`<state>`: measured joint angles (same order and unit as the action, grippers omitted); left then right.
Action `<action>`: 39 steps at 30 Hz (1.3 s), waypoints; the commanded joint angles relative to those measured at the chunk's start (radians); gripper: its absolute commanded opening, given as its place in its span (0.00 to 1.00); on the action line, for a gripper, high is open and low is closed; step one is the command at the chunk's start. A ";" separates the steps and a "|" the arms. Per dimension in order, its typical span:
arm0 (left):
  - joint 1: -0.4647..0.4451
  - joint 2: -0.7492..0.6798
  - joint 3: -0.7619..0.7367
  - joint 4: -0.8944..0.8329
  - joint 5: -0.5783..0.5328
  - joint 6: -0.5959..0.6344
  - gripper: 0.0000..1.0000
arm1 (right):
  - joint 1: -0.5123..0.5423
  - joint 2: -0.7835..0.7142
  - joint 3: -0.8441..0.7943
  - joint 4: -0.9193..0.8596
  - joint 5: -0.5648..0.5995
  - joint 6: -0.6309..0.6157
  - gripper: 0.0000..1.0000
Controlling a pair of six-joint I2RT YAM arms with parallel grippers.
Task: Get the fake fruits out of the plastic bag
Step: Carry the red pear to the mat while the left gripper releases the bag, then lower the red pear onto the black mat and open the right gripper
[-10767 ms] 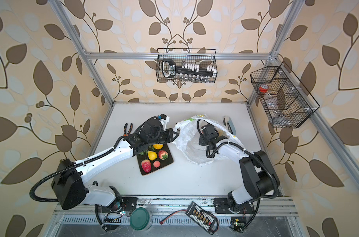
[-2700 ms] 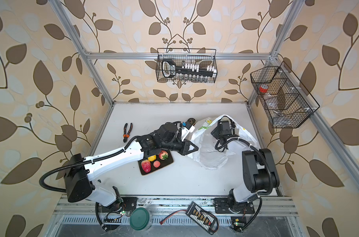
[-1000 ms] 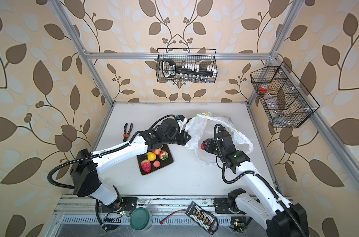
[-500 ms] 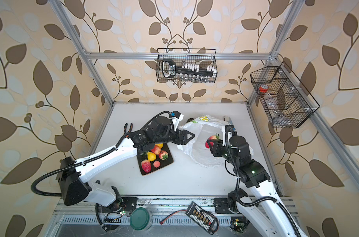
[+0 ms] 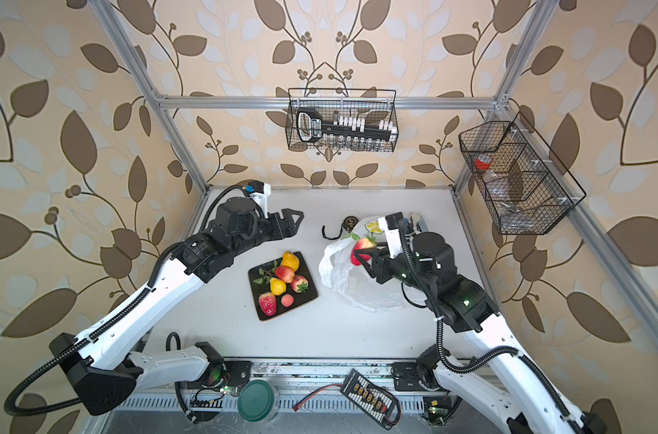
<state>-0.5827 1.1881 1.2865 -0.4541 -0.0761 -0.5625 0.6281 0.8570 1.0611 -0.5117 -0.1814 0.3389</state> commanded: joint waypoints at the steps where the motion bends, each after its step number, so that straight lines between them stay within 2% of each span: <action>1: 0.042 -0.061 -0.013 -0.064 -0.161 -0.059 0.86 | 0.165 0.099 0.051 0.078 0.115 -0.052 0.37; 7: 0.191 -0.154 -0.063 -0.174 -0.271 -0.141 0.87 | 0.362 0.418 0.138 0.169 0.203 -0.107 0.37; 9: 0.209 -0.194 -0.074 -0.208 -0.329 -0.144 0.87 | 0.399 0.529 0.188 0.180 0.217 -0.116 0.36; 14: 0.218 -0.287 -0.101 -0.309 -0.464 -0.180 0.87 | 0.442 0.808 0.334 0.246 0.201 -0.127 0.36; 21: 0.218 -0.376 -0.130 -0.402 -0.539 -0.223 0.86 | 0.456 1.150 0.591 0.217 0.241 -0.165 0.36; 29: 0.218 -0.415 -0.154 -0.434 -0.551 -0.226 0.86 | 0.456 1.342 0.724 0.184 0.291 -0.185 0.36; 39: 0.218 -0.412 -0.172 -0.433 -0.533 -0.226 0.86 | 0.459 1.422 0.739 0.165 0.358 -0.202 0.42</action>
<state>-0.3714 0.7803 1.1255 -0.8719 -0.5804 -0.7704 1.0786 2.2517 1.7802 -0.3233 0.1379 0.1555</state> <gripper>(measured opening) 0.861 0.477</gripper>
